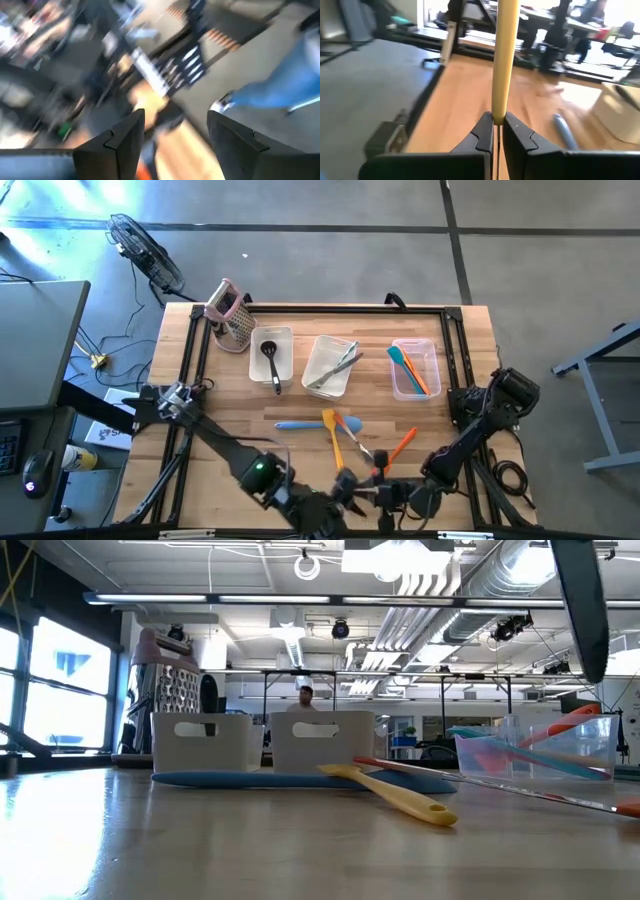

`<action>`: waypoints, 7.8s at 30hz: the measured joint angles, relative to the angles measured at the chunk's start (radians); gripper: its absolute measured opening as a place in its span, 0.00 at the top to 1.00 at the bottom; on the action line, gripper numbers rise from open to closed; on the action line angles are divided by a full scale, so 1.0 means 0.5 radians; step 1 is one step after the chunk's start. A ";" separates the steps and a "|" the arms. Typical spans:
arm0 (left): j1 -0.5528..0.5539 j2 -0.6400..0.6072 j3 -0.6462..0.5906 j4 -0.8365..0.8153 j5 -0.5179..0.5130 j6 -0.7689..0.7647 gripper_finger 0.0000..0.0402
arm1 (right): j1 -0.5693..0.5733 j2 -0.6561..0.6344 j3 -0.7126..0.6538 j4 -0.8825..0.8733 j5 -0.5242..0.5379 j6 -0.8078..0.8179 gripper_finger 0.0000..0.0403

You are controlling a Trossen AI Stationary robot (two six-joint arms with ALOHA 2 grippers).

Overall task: Pick & Place Kitchen Items
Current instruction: Put the yellow table knife into the right white bin, then put the orange spatula into the transparent bin

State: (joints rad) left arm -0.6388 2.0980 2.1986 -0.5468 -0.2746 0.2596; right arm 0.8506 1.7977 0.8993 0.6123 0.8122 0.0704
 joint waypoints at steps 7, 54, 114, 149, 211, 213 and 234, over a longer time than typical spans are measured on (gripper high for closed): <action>-0.132 -0.047 0.000 -0.426 -0.570 -0.348 0.48 | 0.029 -0.016 0.000 -0.030 0.360 0.016 0.98; -0.371 0.035 -0.377 -1.863 -0.682 -1.964 0.48 | -1.270 -0.526 -0.001 0.461 -1.049 -0.141 0.98; -0.239 0.031 -0.527 -2.046 -0.952 -2.116 0.48 | -1.818 0.283 -0.514 1.610 -0.683 0.742 0.98; -0.281 0.033 -0.526 -2.048 -1.005 -2.190 0.48 | -1.745 -0.150 -0.509 0.294 -0.685 0.752 0.98; -0.281 0.033 -0.526 -2.047 -0.998 -2.289 0.48 | -1.679 -0.176 -0.509 1.399 -2.039 0.116 0.48; -0.281 0.033 -0.526 -2.047 -0.998 -2.290 0.48 | -1.639 -0.213 -0.509 1.324 -2.238 0.085 0.48; -0.281 0.033 -0.526 -2.048 -1.062 -2.289 0.48 | -0.955 -0.494 -0.509 -0.022 -1.875 -0.273 0.49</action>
State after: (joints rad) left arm -0.7792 2.1147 1.9358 -1.5711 -0.8058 -0.8848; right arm 0.3733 1.5505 0.6449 0.6011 -0.1254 -0.0659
